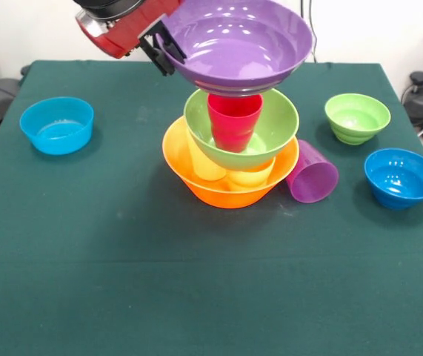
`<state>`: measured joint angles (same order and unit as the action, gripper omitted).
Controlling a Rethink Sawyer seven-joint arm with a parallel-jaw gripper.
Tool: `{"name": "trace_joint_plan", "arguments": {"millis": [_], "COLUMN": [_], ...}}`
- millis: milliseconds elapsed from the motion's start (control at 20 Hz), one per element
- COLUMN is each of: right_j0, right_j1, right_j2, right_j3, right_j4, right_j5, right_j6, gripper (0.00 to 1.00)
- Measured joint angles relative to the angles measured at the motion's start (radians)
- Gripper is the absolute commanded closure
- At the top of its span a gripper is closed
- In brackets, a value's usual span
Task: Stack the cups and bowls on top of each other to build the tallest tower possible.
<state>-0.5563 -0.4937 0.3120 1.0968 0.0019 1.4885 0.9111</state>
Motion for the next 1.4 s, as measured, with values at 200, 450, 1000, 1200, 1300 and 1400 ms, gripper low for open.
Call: {"name": "trace_joint_plan", "arguments": {"millis": [200,450,1000,1200,1300,1400], "right_j0": [-0.001,-0.001,-0.001,-0.001,-0.001,-0.001], "right_j1": [0.000,0.002,0.004,0.004,0.004,0.004], "right_j2": [0.000,0.000,0.000,0.000,0.000,0.000], "right_j3": [0.007,0.015,0.058,0.071,0.074,0.076], "right_j4": [-0.004,-0.006,-0.007,-0.007,-0.006,-0.006], "right_j5": [-0.024,-0.070,-0.138,-0.138,-0.138,-0.138], "right_j6": [0.000,0.000,0.000,0.000,0.000,0.000], "gripper": [1.00,1.00,1.00,1.00,1.00,1.00]}}
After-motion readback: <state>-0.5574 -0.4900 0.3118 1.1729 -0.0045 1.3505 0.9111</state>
